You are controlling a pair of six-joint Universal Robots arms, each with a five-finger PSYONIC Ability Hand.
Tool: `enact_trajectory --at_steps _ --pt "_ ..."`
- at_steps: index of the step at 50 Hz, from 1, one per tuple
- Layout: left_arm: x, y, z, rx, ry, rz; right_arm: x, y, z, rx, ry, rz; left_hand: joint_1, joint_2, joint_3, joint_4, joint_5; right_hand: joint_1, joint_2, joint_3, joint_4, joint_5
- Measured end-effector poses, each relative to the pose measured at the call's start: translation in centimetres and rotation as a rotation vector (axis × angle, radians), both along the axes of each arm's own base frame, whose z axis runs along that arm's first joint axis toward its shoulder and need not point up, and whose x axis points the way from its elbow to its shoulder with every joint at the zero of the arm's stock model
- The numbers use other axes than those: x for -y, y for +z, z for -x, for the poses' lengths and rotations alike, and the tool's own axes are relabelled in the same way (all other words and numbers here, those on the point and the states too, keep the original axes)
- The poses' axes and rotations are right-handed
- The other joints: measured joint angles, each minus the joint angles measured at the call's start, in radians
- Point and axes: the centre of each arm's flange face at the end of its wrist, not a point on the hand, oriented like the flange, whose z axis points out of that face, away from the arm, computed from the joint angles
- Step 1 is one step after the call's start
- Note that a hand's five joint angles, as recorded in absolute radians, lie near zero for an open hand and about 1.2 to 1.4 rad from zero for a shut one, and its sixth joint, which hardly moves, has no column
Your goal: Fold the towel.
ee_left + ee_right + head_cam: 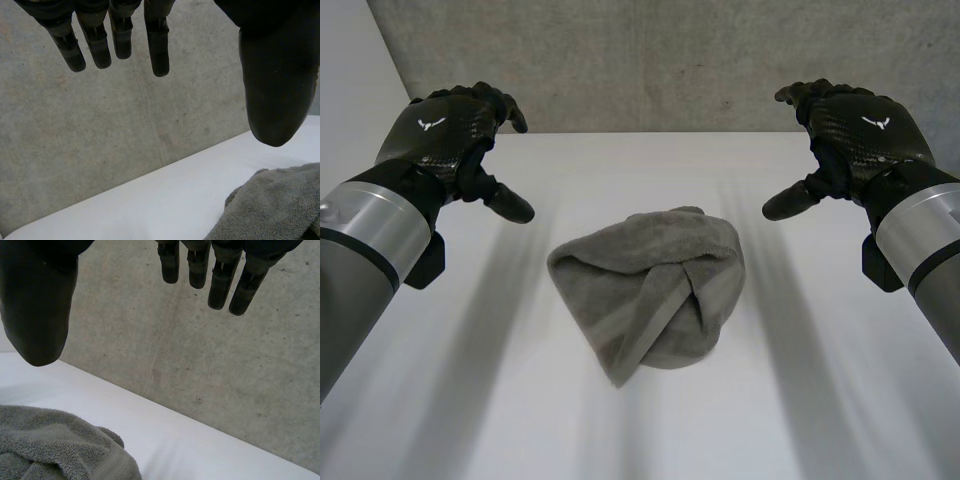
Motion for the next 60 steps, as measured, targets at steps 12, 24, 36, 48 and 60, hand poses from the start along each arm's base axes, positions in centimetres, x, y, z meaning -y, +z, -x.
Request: enact_trajectory --at_steps 12,24,36,48,60 --pt "0.5 0.0 0.2 -0.016 0.017 -0.004 0.8 0.0 0.1 -0.005 -0.005 -0.003 0.000 0.000 0.000 0.000 -0.035 0.000 0.000 0.000 0.000 -0.042" --pt "1.4 -0.2 0.5 -0.039 0.044 -0.014 2.0 -0.1 0.4 -0.022 -0.015 -0.010 0.013 0.017 0.018 0.015 -0.037 0.003 0.003 0.002 0.001 -0.076" --pt "1.7 -0.3 0.6 -0.048 0.056 -0.018 2.6 -0.1 0.6 -0.032 -0.020 -0.011 0.038 0.049 0.049 0.038 -0.011 0.014 0.010 0.019 0.018 -0.059" --pt "2.0 -0.3 0.8 -0.063 0.071 -0.019 3.2 -0.2 0.9 -0.047 -0.026 -0.012 0.036 0.047 0.047 0.037 -0.067 0.011 0.008 0.016 0.016 -0.096" --pt "2.5 -0.6 1.0 -0.101 0.098 -0.011 4.7 -1.0 1.2 -0.083 -0.032 0.023 0.488 0.517 0.508 0.512 0.384 0.406 0.417 0.409 0.398 0.278"
